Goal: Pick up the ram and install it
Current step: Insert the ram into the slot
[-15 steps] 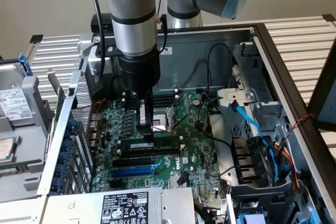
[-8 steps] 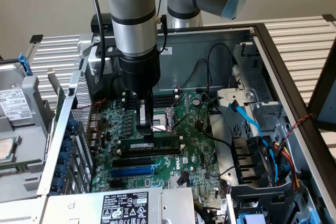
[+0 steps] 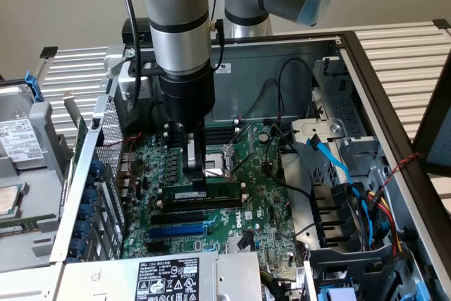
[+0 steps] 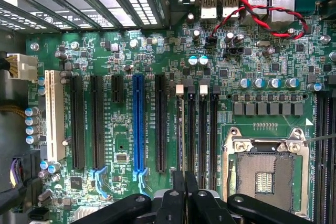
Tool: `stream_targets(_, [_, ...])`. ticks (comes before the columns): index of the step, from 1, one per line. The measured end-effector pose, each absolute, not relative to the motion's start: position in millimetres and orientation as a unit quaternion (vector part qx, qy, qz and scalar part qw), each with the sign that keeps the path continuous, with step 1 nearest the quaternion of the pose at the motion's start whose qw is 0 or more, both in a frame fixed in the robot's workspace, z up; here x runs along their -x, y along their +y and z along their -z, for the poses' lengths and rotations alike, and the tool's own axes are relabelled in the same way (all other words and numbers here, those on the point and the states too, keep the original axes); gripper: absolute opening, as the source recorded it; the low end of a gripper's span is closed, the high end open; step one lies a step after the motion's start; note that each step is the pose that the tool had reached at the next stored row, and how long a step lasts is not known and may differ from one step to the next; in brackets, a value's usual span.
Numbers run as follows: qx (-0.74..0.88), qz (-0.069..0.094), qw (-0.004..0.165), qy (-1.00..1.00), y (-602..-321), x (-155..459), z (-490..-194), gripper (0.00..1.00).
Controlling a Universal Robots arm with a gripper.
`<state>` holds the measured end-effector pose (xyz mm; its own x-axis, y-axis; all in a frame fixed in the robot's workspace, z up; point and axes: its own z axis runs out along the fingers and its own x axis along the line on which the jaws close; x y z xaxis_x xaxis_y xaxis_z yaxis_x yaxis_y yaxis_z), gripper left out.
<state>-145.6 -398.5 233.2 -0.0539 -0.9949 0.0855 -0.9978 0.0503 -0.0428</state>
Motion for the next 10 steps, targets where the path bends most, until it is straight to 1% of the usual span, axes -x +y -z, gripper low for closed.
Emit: stream_targets(10, [-0.688, -0.045, 0.016, -0.725, -399.6, 145.6, -232.8, 0.12])
